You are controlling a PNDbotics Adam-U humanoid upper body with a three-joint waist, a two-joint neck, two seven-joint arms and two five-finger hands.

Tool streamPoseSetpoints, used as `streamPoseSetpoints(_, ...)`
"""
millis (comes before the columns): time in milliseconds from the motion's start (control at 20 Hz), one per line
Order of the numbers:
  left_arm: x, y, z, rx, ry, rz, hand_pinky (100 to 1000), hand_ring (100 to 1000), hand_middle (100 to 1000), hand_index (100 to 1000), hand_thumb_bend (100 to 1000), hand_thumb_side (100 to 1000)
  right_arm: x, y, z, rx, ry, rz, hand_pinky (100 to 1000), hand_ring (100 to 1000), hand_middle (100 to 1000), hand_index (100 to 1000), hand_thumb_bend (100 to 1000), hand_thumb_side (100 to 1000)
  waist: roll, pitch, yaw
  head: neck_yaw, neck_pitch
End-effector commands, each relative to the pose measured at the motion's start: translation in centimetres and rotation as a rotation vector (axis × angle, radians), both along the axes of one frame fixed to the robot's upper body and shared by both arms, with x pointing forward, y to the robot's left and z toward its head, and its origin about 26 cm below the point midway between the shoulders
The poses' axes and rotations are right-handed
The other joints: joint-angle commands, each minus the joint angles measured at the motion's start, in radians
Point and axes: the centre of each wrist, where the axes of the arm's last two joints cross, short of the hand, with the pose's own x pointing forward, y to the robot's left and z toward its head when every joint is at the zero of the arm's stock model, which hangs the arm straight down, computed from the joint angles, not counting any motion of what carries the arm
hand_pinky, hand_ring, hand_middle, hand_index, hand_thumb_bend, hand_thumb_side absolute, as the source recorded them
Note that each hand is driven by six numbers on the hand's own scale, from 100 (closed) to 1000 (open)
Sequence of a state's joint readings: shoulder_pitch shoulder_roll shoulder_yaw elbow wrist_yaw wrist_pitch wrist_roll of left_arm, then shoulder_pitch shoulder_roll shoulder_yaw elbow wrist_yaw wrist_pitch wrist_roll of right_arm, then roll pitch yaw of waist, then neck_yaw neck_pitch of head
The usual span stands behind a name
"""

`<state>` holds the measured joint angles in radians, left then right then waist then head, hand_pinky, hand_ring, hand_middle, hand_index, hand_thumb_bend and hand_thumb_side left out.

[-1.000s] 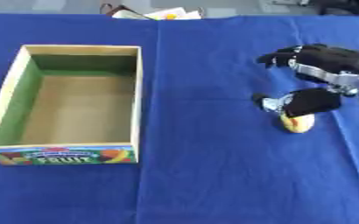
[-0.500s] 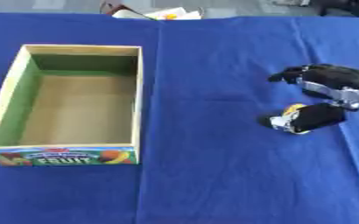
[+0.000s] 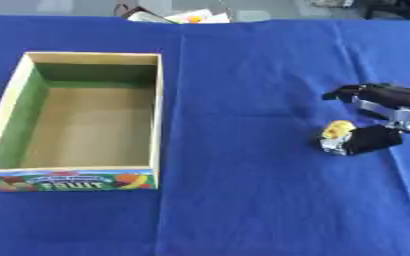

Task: Pick up objects on the table and place them in the box.

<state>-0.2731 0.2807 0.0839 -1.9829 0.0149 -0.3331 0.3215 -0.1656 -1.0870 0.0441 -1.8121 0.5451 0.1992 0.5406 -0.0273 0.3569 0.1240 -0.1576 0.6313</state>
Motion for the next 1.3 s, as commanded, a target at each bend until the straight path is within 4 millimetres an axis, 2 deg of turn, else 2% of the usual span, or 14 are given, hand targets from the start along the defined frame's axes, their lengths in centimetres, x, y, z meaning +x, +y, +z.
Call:
streamPoseSetpoints(50, -0.2, 0.1, 0.8, 0.020, -0.025, 0.002, 622, 832, 863, 904, 100, 1000, 0.1, -1.0, 0.7, -0.034, -0.004, -0.033, 969, 922, 944, 1000, 387, 646, -0.001, -0.015, -0.002, 0.003, -0.005)
streamPoseSetpoints(350, -0.2, 0.1, 0.8, 0.020, -0.023, 0.002, 622, 832, 861, 904, 100, 1000, 0.5, -2.1, 0.4, -0.029, 0.011, -0.073, 967, 913, 940, 1000, 386, 619, -0.001, -0.014, 0.000, 0.002, -0.007)
streamPoseSetpoints(700, -0.2, 0.1, 0.8, 0.022, -0.022, 0.000, 622, 832, 857, 903, 100, 1000, 1.0, -3.0, -0.2, -0.038, 0.050, -0.095, 958, 910, 922, 1000, 412, 636, -0.003, -0.011, 0.003, -0.002, -0.010)
streamPoseSetpoints(900, -0.2, 0.0, 0.8, 0.022, -0.022, -0.001, 621, 833, 856, 902, 100, 1000, 1.1, -3.1, -0.7, -0.056, 0.072, -0.095, 950, 904, 872, 997, 426, 638, -0.003, -0.010, 0.006, -0.003, -0.008)
streamPoseSetpoints(1050, -0.2, 0.0, 0.8, 0.023, -0.022, -0.002, 622, 833, 856, 902, 100, 1000, 1.2, -3.1, -1.0, -0.070, 0.081, -0.090, 942, 896, 819, 941, 431, 628, -0.003, -0.009, 0.009, -0.004, -0.008)
streamPoseSetpoints(1300, -0.2, 0.0, 0.8, 0.025, -0.022, -0.002, 622, 833, 856, 900, 100, 1000, 1.1, -2.7, -1.0, -0.078, 0.061, -0.075, 928, 878, 758, 908, 361, 581, -0.003, -0.007, 0.007, -0.001, -0.005)
